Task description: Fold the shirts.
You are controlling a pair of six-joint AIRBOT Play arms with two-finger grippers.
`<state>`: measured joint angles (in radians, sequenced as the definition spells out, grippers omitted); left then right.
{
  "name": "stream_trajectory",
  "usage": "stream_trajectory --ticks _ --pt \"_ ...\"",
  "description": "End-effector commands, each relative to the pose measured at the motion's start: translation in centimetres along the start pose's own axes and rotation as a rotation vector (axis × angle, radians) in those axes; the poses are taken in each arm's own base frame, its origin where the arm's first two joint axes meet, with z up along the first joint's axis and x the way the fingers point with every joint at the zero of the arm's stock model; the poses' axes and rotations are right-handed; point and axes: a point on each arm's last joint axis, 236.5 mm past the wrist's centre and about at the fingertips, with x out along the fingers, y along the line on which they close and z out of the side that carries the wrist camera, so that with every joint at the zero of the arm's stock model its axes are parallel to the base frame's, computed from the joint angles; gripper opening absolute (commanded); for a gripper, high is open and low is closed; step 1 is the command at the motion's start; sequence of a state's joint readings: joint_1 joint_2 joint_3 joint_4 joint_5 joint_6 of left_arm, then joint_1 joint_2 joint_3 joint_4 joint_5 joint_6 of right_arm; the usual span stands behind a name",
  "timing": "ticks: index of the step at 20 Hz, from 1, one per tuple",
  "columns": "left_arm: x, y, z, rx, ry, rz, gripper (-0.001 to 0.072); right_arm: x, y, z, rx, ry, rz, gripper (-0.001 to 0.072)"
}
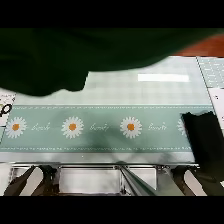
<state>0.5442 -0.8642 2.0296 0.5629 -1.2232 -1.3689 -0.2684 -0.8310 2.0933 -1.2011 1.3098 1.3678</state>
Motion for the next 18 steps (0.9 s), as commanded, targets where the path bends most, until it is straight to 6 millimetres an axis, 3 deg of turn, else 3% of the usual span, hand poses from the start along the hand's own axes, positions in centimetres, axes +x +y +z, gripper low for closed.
stream_trajectory --ticks 1,4,7,9,13,16,18 --pt "-5.6 -0.4 0.6 0.162 -0.019 0.253 0.0015 -5.7 -2.3 -0.4 -0.042 -0.007 -0.179 0.0023" --pt "-10.4 -0.6 0.5 0.23 -0.023 0.341 0.0015 -7.4 -2.7 -3.9 -0.003 0.099 -0.197 0.0023" --pt "-13.8 2.8 -1.3 0.171 0.028 0.48 0.0015 -7.9 -3.4 -6.6 0.024 0.174 -0.212 0.0023" --pt "-14.4 4.7 -3.2 0.129 0.081 0.544 0.0015 -7.2 -3.4 -8.3 0.035 0.229 -0.207 0.0023" --pt "-10.1 7.3 -9.8 0.017 0.271 0.521 0.0015 -2.9 -1.4 -13.5 0.084 0.392 -0.1 0.0023" --pt "-4.5 10.1 -17.7 -0.092 0.444 0.462 0.0015 2.4 0.1 -19.9 0.133 0.578 -0.012 0.0023" --pt "-0.6 13.0 -23.9 -0.156 0.548 0.448 0.0015 7.4 0.0 -24.6 0.148 0.676 0.018 0.0023"
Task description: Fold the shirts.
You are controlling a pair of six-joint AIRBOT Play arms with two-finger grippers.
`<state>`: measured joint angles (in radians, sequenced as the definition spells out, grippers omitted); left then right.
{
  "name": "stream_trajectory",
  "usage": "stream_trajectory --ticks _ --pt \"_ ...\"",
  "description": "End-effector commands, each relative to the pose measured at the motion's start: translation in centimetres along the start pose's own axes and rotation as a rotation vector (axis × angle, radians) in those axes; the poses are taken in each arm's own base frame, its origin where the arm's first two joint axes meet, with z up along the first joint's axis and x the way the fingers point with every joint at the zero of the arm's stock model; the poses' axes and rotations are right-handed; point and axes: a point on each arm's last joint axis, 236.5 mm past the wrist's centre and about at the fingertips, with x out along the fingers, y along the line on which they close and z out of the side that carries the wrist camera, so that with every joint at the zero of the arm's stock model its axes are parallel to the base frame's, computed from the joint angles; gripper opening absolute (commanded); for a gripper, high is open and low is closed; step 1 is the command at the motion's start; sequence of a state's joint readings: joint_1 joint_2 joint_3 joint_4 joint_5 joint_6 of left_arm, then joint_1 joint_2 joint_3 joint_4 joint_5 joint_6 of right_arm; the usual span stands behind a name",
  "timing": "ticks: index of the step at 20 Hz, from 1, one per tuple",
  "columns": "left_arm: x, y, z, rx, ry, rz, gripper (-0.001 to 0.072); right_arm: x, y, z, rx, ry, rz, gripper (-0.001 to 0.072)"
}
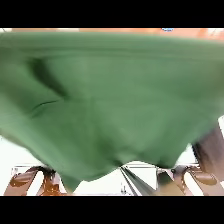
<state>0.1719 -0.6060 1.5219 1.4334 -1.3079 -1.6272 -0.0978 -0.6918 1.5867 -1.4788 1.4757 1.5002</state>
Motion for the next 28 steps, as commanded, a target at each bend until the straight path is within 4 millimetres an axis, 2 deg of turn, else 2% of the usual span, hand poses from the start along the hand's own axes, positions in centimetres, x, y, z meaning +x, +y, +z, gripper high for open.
stream_trajectory --ticks 1,3,6,9,11,12,14,16,18,20,23,26,28 --pt "11.2 0.7 -6.7 -0.056 0.189 -0.037 0.0015 10.7 0.5 -3.0 0.01 0.169 0.065 0.0023" --pt "18.3 2.1 -10.4 -0.112 0.275 -0.017 0.0016 18.5 -0.2 -5.2 0.014 0.286 0.069 0.0023" --pt "27.4 2.6 -13.3 -0.22 0.339 -0.035 0.0015 29.9 -0.7 -8.1 0.064 0.368 0.082 0.0023" --pt "34.7 2.6 -15.5 -0.305 0.413 -0.057 0.0015 37.7 -0.4 -9.2 0.122 0.416 0.116 0.0023" --pt "38.1 2.9 -17.2 -0.307 0.485 -0.061 0.0014 41.5 -0.6 -8.9 0.128 0.412 0.117 0.0023" --pt "39.2 2.7 -18.1 -0.308 0.537 -0.068 0.0015 42.8 -0.8 -8.6 0.139 0.411 0.115 0.0023" --pt "40.4 2.4 -19.9 -0.301 0.643 -0.085 0.0015 44.5 -0.9 -8.0 0.174 0.401 0.109 0.0023" --pt "40.7 2.1 -21.3 -0.302 0.716 -0.094 0.0015 45.2 -0.8 -8.1 0.186 0.412 0.114 0.0023" --pt "40.3 2.1 -21.8 -0.31 0.744 -0.092 0.0015 45.0 0.0 -8.7 0.215 0.443 0.147 0.0023" --pt "38.8 2.1 -23.0 -0.299 0.825 -0.102 0.0015 44.0 0.9 -9.9 0.264 0.513 0.208 0.0023" --pt "36.4 1.3 -24.5 -0.225 0.918 -0.162 0.0015 41.5 1.3 -13.1 0.245 0.675 0.261 0.0023" --pt "33.7 1.1 -28.1 -0.204 1.063 -0.196 0.0015 39.0 1.9 -17.8 0.241 0.873 0.302 0.0023" --pt "32.7 1.0 -30.0 -0.211 1.126 -0.201 0.0015 38.2 2.5 -20.4 0.249 0.955 0.325 0.0023"
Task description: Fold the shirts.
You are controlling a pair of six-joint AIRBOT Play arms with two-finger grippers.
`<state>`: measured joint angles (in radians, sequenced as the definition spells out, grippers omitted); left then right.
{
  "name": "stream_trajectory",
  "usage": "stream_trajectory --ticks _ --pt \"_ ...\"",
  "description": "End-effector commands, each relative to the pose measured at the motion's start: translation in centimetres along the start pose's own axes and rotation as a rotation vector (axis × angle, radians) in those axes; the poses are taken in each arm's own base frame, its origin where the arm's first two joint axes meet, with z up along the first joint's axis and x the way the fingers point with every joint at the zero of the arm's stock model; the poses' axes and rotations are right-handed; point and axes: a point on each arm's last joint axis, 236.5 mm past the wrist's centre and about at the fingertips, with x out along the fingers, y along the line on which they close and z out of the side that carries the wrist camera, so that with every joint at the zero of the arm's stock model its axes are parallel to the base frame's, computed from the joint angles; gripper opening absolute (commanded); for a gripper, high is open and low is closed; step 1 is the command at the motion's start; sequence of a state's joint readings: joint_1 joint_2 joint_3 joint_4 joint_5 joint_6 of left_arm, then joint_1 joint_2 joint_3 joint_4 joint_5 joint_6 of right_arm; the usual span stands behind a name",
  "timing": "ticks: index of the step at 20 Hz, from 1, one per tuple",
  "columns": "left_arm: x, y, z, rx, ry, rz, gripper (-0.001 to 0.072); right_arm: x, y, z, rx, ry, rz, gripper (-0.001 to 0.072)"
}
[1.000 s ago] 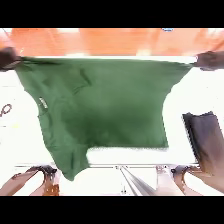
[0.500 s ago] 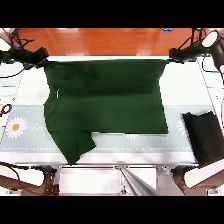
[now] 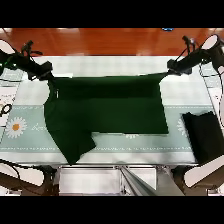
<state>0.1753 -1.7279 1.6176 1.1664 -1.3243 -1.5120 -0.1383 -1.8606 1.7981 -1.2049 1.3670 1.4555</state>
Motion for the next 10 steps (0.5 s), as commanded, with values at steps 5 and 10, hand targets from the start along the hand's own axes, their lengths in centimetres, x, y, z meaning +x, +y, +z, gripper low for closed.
stream_trajectory --ticks 5,10 --pt "1.8 1.2 -4.8 -0.003 0.164 -0.013 0.0015 2.9 -0.1 -6.5 0.014 0.231 0.052 0.0023" --pt "1.8 1.4 -4.7 0.006 0.164 -0.013 0.0015 3.2 -0.2 -6.5 0.012 0.225 0.051 0.0023"
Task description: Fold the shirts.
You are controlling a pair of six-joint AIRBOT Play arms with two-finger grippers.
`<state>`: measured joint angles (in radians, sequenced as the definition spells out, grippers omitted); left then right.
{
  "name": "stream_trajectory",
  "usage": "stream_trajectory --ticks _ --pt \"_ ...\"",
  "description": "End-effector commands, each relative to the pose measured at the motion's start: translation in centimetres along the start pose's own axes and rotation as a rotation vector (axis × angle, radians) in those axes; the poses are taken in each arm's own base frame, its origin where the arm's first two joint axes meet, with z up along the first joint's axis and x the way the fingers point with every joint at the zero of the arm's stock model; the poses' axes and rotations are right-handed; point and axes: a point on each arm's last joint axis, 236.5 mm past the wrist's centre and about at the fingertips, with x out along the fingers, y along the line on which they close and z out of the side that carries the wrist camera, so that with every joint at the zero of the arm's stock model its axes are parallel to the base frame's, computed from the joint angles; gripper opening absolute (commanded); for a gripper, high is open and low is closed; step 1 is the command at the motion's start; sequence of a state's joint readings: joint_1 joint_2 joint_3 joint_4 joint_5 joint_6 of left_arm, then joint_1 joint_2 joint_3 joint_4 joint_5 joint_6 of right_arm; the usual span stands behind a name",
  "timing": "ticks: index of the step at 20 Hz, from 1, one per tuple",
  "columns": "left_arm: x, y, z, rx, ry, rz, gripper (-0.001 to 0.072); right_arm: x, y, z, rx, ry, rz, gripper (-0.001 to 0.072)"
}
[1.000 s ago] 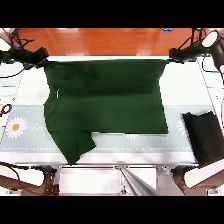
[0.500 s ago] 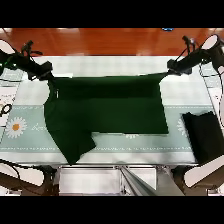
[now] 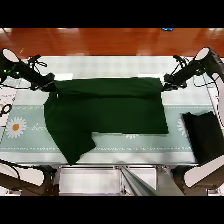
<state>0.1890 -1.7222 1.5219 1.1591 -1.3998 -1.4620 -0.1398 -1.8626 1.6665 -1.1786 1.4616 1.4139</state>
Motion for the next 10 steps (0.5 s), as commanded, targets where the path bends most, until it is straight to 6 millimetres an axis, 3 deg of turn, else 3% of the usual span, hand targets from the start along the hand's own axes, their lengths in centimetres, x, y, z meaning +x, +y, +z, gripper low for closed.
stream_trajectory --ticks 1,2,3,4,5,7,10 --pt "0.2 0.3 -0.3 0.004 0.014 -0.001 0.0015 0.3 0.0 -0.3 -0.001 0.012 0.003 0.0023" --pt "0.3 0.3 -0.3 0.002 0.017 -0.002 0.0015 0.3 0.0 -0.3 -0.001 0.011 0.003 0.0027" --pt "0.4 0.2 -0.8 -0.014 0.039 -0.004 0.0051 0.3 0.0 -0.3 0.006 0.009 0.003 0.0162" --pt "0.4 0.1 -2.2 -0.033 0.1 -0.009 0.0318 0.3 0.0 -0.5 0.013 0.019 0.005 0.0427" --pt "0.1 0.2 -3.6 -0.034 0.161 -0.01 0.0503 0.2 0.3 -1.1 0.013 0.043 0.017 0.0415" --pt "-0.8 0.4 -5.6 -0.033 0.238 -0.011 0.0506 -0.3 0.3 -1.5 0.034 0.054 0.018 0.0415" --pt "-2.7 0.3 -6.4 -0.05 0.141 0.006 0.0506 -2.7 -0.2 -2.3 0.07 0.025 0.028 0.0414"
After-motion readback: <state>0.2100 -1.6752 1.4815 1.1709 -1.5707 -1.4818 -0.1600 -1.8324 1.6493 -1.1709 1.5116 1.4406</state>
